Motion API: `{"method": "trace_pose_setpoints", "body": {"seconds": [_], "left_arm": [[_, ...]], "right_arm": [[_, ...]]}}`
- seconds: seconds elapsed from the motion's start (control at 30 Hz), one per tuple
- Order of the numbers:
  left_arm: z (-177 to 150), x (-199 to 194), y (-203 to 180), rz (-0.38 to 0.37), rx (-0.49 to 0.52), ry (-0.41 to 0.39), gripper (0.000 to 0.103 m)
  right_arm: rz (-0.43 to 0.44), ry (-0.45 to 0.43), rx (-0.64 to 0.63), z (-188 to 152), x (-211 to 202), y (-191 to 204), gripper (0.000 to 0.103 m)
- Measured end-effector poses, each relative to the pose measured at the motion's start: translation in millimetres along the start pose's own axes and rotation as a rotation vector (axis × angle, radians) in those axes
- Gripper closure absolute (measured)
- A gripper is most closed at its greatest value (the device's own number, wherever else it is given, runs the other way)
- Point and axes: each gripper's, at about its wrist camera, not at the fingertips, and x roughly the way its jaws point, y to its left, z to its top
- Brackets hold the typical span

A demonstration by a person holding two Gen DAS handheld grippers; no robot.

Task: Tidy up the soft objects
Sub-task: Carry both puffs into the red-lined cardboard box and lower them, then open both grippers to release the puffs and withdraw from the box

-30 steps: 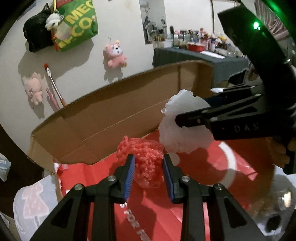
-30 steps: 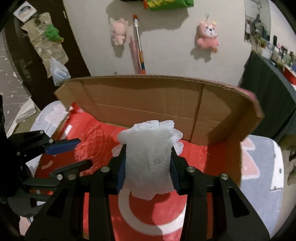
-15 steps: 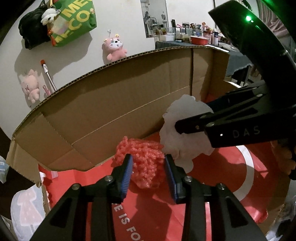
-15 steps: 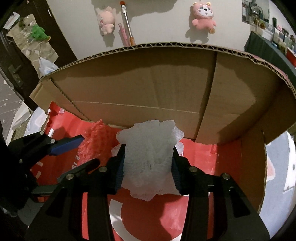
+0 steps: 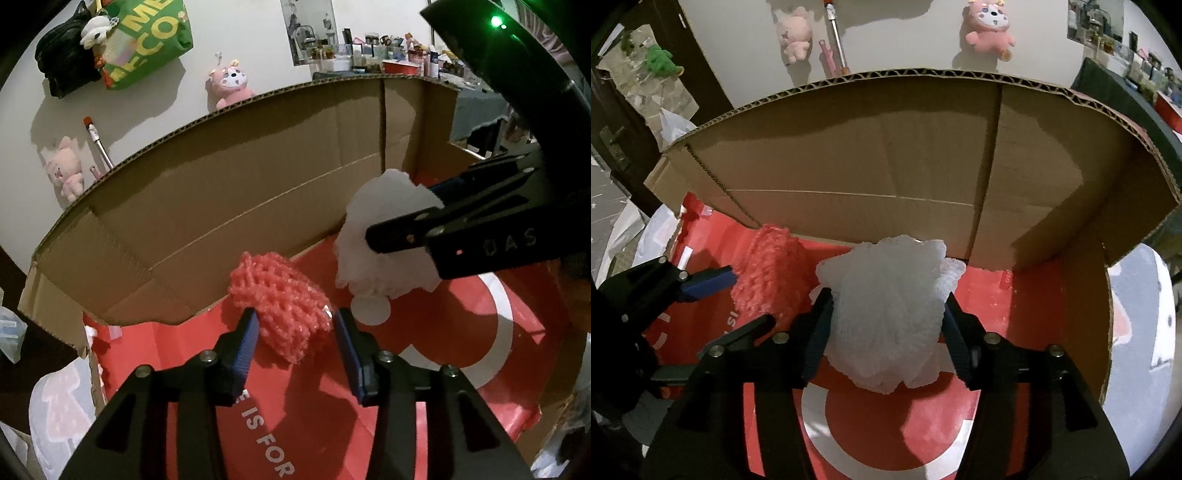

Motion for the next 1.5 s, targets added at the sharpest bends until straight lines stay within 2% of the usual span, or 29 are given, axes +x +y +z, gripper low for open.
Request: {"method": "trace_pose_setpoints", "body": {"seconds": [0.4,0.73,1.0,1.07,1.13,1.37,1.5], "left_arm": [[-3,-6,2,-0.002,-0.020,-0.010,0.034],[-5,-41,5,0.017,-0.069,-0.089,0.011],[-15,-101,0,0.015,-0.152,-0.204,0.001],[-21,-121,-3,0.010,-0.175,-0.237,0.000],[-28,-142,-5,0.008,-0.203,-0.272,0.000],[-58,-208,-16,0.006,-0.268,-0.383,0.000],[-82,-238,-28,0.035,-0.282,-0.436,0.000]], "right_arm": [[-0.034,-0.002,0.008,2,-3,3,0.029],[-0.065,-0.048,-0.006,-4,-28,4,0.026],[-0.085,-0.147,-0.041,-27,-95,21,0.025],[-0.089,-0.177,-0.060,-36,-113,28,0.020],[-0.094,-0.230,-0.082,-52,-139,36,0.014],[-0.089,-0.372,-0.120,-106,-214,56,0.014],[-0.087,-0.439,-0.143,-143,-246,67,0.013]]}}
